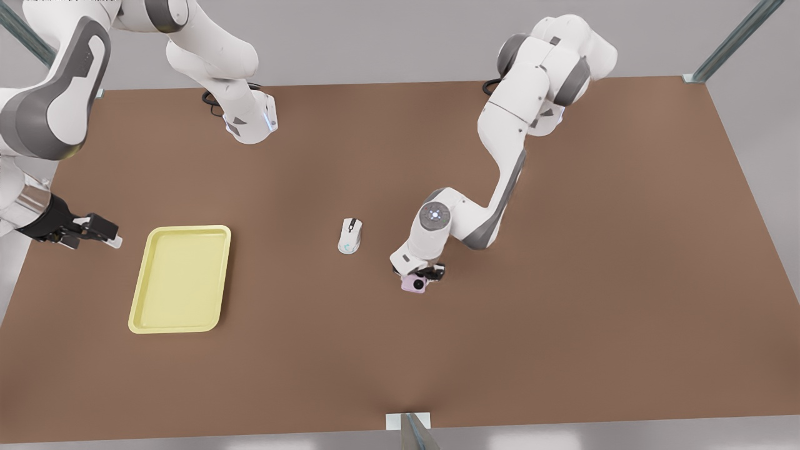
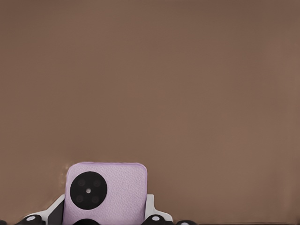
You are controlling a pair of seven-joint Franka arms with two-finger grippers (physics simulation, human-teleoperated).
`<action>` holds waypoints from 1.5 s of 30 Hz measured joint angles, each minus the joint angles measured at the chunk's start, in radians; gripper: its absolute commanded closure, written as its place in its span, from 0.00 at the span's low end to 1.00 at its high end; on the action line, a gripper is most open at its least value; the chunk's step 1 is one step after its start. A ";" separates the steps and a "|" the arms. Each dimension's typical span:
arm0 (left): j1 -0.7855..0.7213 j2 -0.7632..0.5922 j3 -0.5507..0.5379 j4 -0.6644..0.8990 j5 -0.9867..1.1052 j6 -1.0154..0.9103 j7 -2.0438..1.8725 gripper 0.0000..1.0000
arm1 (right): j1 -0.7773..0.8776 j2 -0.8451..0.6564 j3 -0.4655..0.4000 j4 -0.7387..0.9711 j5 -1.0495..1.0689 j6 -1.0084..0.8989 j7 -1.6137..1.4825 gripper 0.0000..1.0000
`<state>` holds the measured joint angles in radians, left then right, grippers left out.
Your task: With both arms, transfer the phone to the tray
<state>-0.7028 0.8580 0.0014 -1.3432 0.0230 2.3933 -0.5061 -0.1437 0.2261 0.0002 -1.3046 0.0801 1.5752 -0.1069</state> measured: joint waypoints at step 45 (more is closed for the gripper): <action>0.560 -0.578 -0.002 0.028 0.075 -0.868 0.204 0.00 | 0.200 0.049 0.092 -0.044 -0.079 0.026 0.061 0.00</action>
<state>-0.1428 0.2802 -0.0009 -1.3156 0.0978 1.5256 -0.3021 0.0563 0.2756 0.0927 -1.3484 0.0015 1.6010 -0.0455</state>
